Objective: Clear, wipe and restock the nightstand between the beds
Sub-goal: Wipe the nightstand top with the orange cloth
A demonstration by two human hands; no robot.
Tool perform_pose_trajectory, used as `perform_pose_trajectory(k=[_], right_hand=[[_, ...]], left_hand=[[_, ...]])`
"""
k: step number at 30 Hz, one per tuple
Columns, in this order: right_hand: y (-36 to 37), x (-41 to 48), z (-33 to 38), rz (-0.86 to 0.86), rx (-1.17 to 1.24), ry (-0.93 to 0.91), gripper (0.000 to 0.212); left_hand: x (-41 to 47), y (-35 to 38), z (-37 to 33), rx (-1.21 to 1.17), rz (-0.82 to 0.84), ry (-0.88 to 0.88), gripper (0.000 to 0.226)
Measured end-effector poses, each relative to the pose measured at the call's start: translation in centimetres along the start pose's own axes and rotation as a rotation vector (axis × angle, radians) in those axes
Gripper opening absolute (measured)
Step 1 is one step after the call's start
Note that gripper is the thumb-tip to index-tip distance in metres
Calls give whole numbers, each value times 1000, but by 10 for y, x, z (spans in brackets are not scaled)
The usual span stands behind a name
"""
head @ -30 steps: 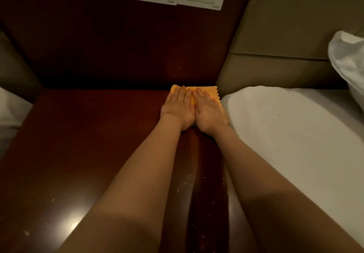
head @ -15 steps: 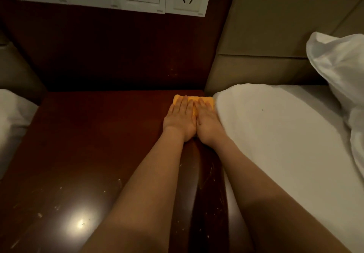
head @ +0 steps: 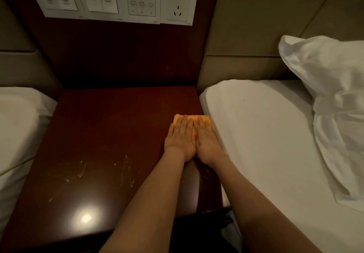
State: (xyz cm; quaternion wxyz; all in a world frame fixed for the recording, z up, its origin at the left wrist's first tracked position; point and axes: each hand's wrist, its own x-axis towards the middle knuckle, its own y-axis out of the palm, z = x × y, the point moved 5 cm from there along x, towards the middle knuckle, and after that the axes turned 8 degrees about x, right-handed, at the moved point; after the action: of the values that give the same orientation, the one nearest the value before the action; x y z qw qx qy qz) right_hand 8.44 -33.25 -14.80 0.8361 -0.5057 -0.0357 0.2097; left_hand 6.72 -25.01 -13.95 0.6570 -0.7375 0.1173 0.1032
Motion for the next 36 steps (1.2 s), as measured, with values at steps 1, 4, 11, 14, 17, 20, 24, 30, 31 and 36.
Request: perform_pose_trajectory(k=[1, 4, 11, 14, 17, 20, 24, 30, 31, 36], right_hand=[[1, -7, 0, -2, 1, 3, 53], [5, -28, -2, 7, 2, 11, 54], [13, -75, -4, 9, 15, 24, 53], [17, -93, -4, 13, -14, 27, 54], [20, -111, -4, 25, -15, 49, 54], [21, -128, -2, 29, 15, 79, 54], [24, -147, 2, 50, 2, 134, 54], [26, -154, 8, 26, -17, 151, 54], [26, -154, 8, 18, -21, 152, 54], [23, -143, 7, 7, -45, 144, 54]], left_hand=[[-6, 2, -2, 5, 4, 1, 55], [-25, 9, -10, 6, 15, 3, 54], [-67, 24, -26, 12, 16, 9, 55], [-82, 30, -32, 19, 23, 12, 55], [-98, 36, -37, 18, 33, 20, 55], [-112, 43, -42, 30, 38, 28, 55], [-127, 48, -44, 61, 43, 30, 55], [-134, 50, -42, 78, 22, 30, 55], [-133, 50, -42, 71, 19, 32, 55], [-125, 47, -39, 56, 6, 23, 55]])
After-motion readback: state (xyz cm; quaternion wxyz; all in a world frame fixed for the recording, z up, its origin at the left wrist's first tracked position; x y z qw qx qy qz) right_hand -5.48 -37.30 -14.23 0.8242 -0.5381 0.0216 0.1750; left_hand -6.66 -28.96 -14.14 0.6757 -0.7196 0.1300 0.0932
